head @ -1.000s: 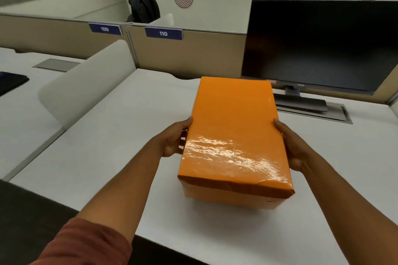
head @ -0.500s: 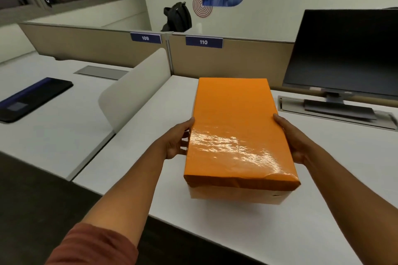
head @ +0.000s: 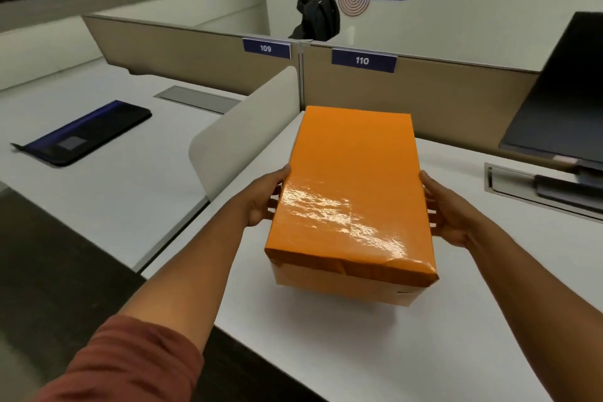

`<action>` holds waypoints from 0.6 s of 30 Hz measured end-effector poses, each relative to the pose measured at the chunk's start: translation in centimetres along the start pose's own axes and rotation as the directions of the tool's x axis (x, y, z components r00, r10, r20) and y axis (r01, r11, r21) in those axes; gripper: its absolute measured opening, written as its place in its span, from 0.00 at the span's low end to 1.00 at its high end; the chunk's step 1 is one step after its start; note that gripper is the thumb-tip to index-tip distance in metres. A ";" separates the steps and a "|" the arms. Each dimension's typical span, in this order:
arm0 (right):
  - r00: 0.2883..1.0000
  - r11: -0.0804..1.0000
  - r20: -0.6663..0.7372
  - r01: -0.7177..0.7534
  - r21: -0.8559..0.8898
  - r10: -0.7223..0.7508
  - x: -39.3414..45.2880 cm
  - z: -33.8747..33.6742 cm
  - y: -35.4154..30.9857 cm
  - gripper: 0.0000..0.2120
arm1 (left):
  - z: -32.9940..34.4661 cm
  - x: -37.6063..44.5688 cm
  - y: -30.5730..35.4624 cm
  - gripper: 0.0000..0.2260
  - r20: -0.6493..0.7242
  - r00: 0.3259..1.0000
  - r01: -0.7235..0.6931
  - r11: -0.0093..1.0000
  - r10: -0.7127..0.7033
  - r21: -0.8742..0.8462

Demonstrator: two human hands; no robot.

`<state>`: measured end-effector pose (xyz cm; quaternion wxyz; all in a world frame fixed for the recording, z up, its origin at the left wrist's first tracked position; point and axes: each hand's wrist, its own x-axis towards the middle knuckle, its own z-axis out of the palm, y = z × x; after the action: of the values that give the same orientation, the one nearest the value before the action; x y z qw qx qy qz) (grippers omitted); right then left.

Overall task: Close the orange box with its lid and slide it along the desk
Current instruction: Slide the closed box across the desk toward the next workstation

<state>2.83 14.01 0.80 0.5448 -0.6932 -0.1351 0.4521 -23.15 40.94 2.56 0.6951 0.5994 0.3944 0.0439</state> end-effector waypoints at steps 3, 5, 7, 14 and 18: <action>1.000 1.000 0.003 -0.017 -0.001 0.017 2.0 0.6 -1.4 0.34 | -1.9 1.2 0.7 0.25 0.008 1.000 -0.003 1.000 0.003 0.016; 0.999 0.999 0.019 -0.040 -0.003 0.040 3.1 1.2 -2.5 0.32 | -3.1 2.3 1.0 0.24 -0.008 1.000 0.000 1.000 0.000 0.021; 0.998 0.999 0.032 -0.050 -0.009 0.050 4.4 2.2 -3.4 0.32 | -4.4 3.3 1.4 0.24 -0.019 1.000 0.008 1.000 -0.008 0.019; 0.999 0.999 -0.018 -0.049 0.013 0.049 8.2 7.4 -4.9 0.29 | -9.7 6.9 3.8 0.23 -0.001 1.000 0.020 0.997 -0.020 0.074; 0.998 0.998 -0.054 -0.027 0.052 0.030 9.8 10.1 -5.0 0.31 | -12.1 9.3 6.4 0.22 0.009 1.000 0.024 0.987 -0.026 0.160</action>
<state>2.02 28.89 0.47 0.5594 -0.6931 -0.0986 0.4438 -21.43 57.39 3.81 0.6476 0.6484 0.4002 0.0002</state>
